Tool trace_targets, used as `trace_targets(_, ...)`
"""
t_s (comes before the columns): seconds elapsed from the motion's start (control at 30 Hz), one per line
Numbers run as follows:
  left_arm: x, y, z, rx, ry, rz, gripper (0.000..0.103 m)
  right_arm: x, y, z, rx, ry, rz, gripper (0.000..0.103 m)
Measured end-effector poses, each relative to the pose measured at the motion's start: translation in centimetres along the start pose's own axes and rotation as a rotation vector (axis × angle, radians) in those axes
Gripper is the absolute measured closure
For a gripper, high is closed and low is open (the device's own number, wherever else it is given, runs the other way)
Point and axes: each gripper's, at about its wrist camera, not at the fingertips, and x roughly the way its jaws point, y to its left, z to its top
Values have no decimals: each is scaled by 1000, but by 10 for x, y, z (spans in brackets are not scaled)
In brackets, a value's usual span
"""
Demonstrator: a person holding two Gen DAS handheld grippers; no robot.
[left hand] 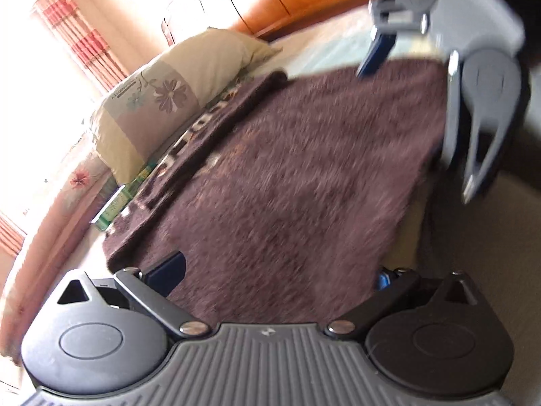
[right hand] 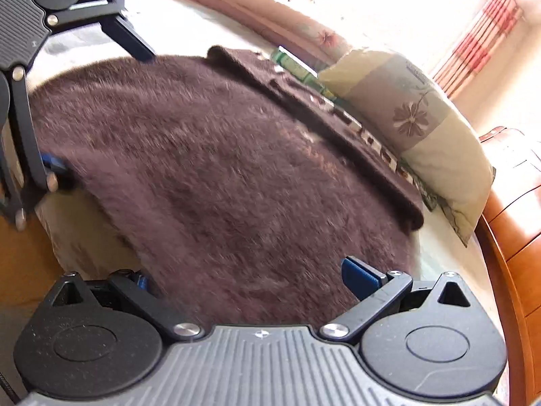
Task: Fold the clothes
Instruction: 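Roll both grippers and move them to the sweater's side edges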
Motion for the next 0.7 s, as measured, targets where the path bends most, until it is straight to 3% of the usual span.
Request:
trace_targets(0.17,-1,7,-8,30,48,26,1,1,-34,-14,26,75,-41,0)
trace_targets(0.27,-4,1,-7,110,36,66,1,-2,-42,-20,-5,76,-68,0)
trace_targets(0.4,-6,-16,-12,306,34,117,4,-6,-41,-25,-96,62,-103,0)
trace_targets(0.53,-7,-21,-18,369,53,148,5,-6,-32,-23,-158,53,-110,2)
trace_targets(0.7,-12,-23,-21,392,78,139,43,-5,-21,-21,-234,40,-117,23)
